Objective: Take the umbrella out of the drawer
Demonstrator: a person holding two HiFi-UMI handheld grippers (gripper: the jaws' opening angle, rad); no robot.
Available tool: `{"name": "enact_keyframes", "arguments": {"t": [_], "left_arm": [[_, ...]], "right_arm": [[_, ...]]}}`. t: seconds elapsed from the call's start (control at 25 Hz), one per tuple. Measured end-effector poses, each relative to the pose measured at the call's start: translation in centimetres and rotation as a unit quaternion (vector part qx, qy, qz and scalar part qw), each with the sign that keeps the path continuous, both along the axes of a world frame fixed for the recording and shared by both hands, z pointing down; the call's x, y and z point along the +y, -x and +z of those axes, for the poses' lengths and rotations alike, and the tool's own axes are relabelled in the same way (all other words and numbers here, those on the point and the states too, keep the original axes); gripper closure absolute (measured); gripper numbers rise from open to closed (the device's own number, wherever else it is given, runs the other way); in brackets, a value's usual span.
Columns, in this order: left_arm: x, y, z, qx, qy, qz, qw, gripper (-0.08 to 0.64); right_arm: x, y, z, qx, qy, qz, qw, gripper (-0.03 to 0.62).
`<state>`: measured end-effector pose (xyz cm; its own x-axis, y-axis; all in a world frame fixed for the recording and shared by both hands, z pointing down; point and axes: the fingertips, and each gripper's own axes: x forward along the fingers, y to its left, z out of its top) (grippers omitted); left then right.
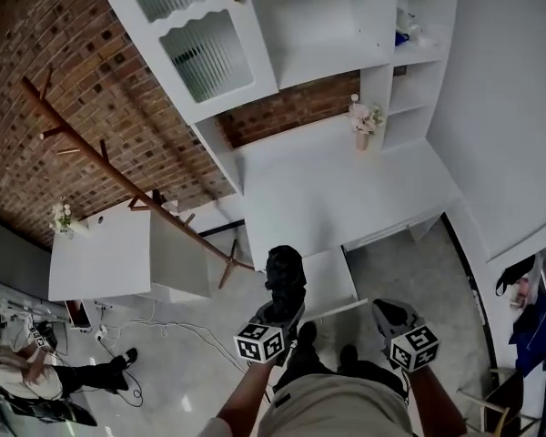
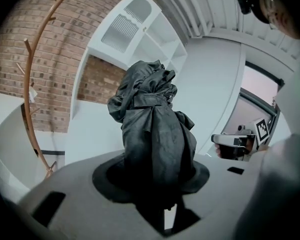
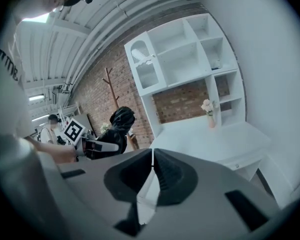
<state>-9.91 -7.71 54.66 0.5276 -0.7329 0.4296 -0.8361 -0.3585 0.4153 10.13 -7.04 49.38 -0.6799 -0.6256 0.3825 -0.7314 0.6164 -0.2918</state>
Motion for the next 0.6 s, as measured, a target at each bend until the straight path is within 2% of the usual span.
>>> {"name": "enact_keyframes", "arguments": {"t": [0.36,0.6], "left_arm": [[5.0,-0.7,-3.3,0.013,-0.032,-0.061,0.9975,0.368],[9.2,0.8,-5.0,0.002,-0.046,-0.097,0.9943,0.368]], "right_arm": [[2.6,-0.9,-0.2,-0.007,-0.004,-0.064,0.998,0.561],[3.7,-0.2,-0.4,-0.006,-0.009,-0.092,0.996,0.561]]}}
